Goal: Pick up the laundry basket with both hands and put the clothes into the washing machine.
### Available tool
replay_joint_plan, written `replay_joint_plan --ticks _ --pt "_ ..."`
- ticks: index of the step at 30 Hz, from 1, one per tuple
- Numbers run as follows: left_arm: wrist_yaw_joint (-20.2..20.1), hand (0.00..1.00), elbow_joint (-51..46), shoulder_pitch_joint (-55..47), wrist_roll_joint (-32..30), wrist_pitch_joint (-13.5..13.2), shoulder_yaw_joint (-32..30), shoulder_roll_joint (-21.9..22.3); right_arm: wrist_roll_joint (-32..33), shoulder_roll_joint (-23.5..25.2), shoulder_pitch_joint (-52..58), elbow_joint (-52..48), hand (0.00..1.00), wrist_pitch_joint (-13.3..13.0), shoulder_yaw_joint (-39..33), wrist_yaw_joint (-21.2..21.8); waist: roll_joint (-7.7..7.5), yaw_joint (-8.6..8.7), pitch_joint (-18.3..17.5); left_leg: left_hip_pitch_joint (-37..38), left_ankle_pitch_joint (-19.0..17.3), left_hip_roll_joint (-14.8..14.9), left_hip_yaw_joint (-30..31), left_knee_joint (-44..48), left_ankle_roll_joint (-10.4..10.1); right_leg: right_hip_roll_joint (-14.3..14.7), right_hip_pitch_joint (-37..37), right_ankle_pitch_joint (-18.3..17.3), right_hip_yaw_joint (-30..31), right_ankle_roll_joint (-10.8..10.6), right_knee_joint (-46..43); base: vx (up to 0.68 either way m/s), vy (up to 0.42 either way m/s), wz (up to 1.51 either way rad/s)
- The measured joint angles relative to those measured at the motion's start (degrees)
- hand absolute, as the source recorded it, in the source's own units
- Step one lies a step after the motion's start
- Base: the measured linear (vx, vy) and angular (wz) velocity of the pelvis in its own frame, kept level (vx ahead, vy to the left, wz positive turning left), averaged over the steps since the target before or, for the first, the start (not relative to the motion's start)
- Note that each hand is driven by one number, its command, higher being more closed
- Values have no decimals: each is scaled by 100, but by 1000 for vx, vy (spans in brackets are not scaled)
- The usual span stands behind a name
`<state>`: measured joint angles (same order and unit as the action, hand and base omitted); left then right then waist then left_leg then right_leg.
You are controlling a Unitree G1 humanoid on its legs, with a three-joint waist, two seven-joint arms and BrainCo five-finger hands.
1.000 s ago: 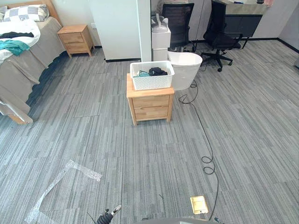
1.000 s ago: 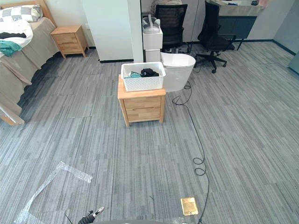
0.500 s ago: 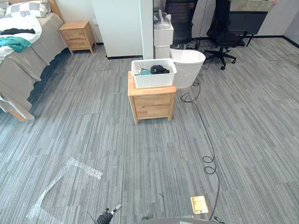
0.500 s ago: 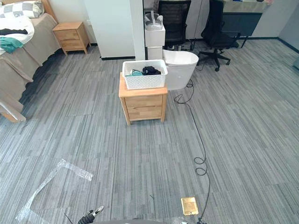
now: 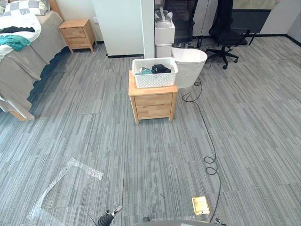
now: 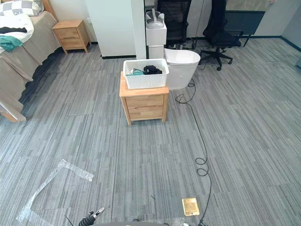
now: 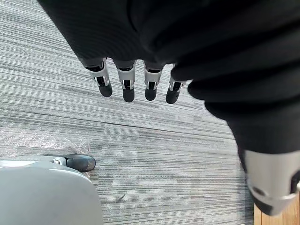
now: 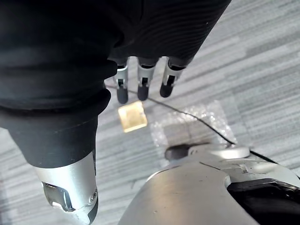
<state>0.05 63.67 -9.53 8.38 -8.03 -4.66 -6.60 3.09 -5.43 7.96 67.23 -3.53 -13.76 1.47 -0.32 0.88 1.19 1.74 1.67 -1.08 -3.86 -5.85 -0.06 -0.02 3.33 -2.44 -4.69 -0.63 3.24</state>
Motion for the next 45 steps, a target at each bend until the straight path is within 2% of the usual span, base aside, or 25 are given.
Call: replay_joint_plan --ticks 3,4,7,9,10,13,15,17,18,20,21,22,25,28,30,33,34,35,36,37,38,39,41,43,45 --pt "-1 0 -10 85 9 0 -11 -13 103 50 -4 -10 0 -21 -155 1 20 -1 140 45 -5 29 101 60 -11 27 89 -48 -75 37 -77 8 -30 18" --pt "0 0 -10 162 10 1 -76 -55 142 73 -47 -42 0 -43 -224 0 -55 19 320 -132 -228 36 172 537 -85 12 79 -189 -169 48 -299 -42 -56 41" --pt "-11 0 -142 303 58 10 -419 -86 154 72 -139 -125 0 -109 -231 11 -30 8 757 -1361 -1062 398 67 3384 -242 232 68 -512 -326 305 -670 -113 -70 30" --pt "-7 0 -165 301 120 34 -536 -11 156 50 -168 -129 0 -117 -256 3 93 -124 981 -1914 -987 762 -243 4699 -230 401 314 -588 -281 450 -711 -41 -40 0" --pt "-5 0 -169 250 135 41 -621 3 162 34 -161 -114 0 -91 -330 -9 27 -176 1009 -2103 -1087 802 -361 4985 -164 405 412 -642 -257 526 -722 89 -11 -2" --pt "-5 0 -270 144 246 40 -619 99 205 29 -265 -113 0 -88 -346 -10 40 -251 993 -2422 -1047 689 -449 3720 -220 304 310 -739 3 543 -743 127 51 -36" --pt "-8 0 -261 152 245 40 -620 173 305 -30 -323 -116 0 -103 -406 -9 142 -367 946 -2470 -869 612 -364 2331 -456 198 198 -868 337 417 -742 254 161 -78" --pt "-10 0 -247 138 239 41 -620 201 327 -39 -278 -119 0 -96 -460 2 205 -371 890 -2462 -860 597 -337 2290 -451 161 154 -1085 513 380 -896 333 184 -59" --pt "-13 0 -241 53 231 40 -636 169 326 -49 -208 -122 0 -75 -452 4 128 -363 812 -2513 -769 481 -337 2608 -309 40 68 -1458 658 307 -1295 500 205 -63" --pt "-40 0 -225 -94 232 36 -755 83 307 136 -22 -67 0 -50 -434 5 -184 -326 467 -2444 -721 183 -434 2773 17 -276 -338 -2002 701 -403 -2656 589 169 -48" --pt "-101 0 -246 -18 225 35 -724 -11 319 215 -41 -51 0 -58 -458 8 -326 -250 499 -2155 -993 81 -500 2897 223 -391 -1053 -1709 729 -1534 -4622 514 126 -13" --pt "-124 0 -251 -16 223 33 -701 -43 317 234 -99 -53 0 -60 -469 8 -294 -205 527 -2026 -1057 74 -494 2927 236 -367 -1272 -1514 767 -1541 -5227 496 122 -3" --pt "-124 0 -294 -8 221 35 -618 -73 294 235 -138 -71 0 -57 -477 9 -313 -166 546 -1185 -1248 46 -432 2770 381 -411 -1665 -1440 542 -1507 -6433 494 67 9" --pt "-123 0 -351 120 220 30 -609 49 292 135 -261 -239 0 -67 -476 8 -138 -182 620 -287 -1252 70 -238 1989 367 -683 -1939 -1710 33 -894 -5192 421 -20 23" --pt "-122 0 -357 273 218 17 -616 174 316 78 -232 -368 0 -92 -498 3 14 -168 666 -88 -1317 142 -19 1891 263 -987 -2162 -1635 -55 -708 -4080 374 -112 58" --pt "-113 0 -376 325 227 7 -789 445 341 108 14 -717 0 -109 -779 9 223 -189 709 266 -1930 476 352 2203 -78 -1439 -2241 -784 193 -540 -2280 432 -244 57" --pt "-116 0 -376 285 224 -2 -875 448 341 140 59 -725 0 -114 -798 8 195 -189 690 337 -2091 535 401 2262 -167 -1505 -2244 -687 234 -556 -2167 550 -454 42" --pt "-103 0 -375 173 215 -3 -1028 382 341 218 79 -678 0 -112 -770 12 47 -155 611 627 -2413 699 504 2320 -347 -1538 -2299 -594 367 -610 -2284 495 -471 34" --pt "-99 0 -375 138 212 -1 -1098 374 342 241 110 -678 0 -114 -753 13 11 -146 553 721 -2511 799 532 2289 -437 -1483 -2342 -568 357 -638 -2442 652 -641 55" --pt "-75 0 -354 37 209 6 -1207 411 335 225 173 -659 0 -110 -725 39 52 -135 411 842 -2564 1060 658 2377 -590 -1238 -2375 -239 299 -893 -2865 495 -462 52" --pt "-76 0 -337 60 197 8 -1301 457 319 206 163 -567 0 -108 -722 56 94 -144 394 682 -2474 1182 761 2774 -489 -1121 -2376 -222 238 -835 -3073 684 -715 57" --pt "-82 0 -356 86 211 11 -1618 695 301 20 118 -466 0 -100 -729 120 350 -173 372 -150 -1902 1501 959 4331 4 -841 -2229 -518 -72 -568 -3187 561 -568 34" --pt "-83 0 -335 72 206 40 -1615 703 303 -107 73 -425 0 -85 -603 115 510 -214 463 -977 -1077 1938 850 5933 170 -521 -1741 -668 -306 -252 -2913 530 -509 6" --pt "-65 0 -332 44 214 57 -1604 648 317 -141 10 -224 0 -44 -540 104 476 -207 548 -1324 -1353 1990 451 6696 -52 -308 -890 -660 -359 -86 -2311 525 -427 -9" --pt "-44 0 -352 79 213 30 -1545 555 327 -103 -12 -178 0 -35 -542 104 356 -189 622 -1523 -1395 1777 17 6462 -103 -299 -211 -646 -427 -31 -1774 446 -303 8"
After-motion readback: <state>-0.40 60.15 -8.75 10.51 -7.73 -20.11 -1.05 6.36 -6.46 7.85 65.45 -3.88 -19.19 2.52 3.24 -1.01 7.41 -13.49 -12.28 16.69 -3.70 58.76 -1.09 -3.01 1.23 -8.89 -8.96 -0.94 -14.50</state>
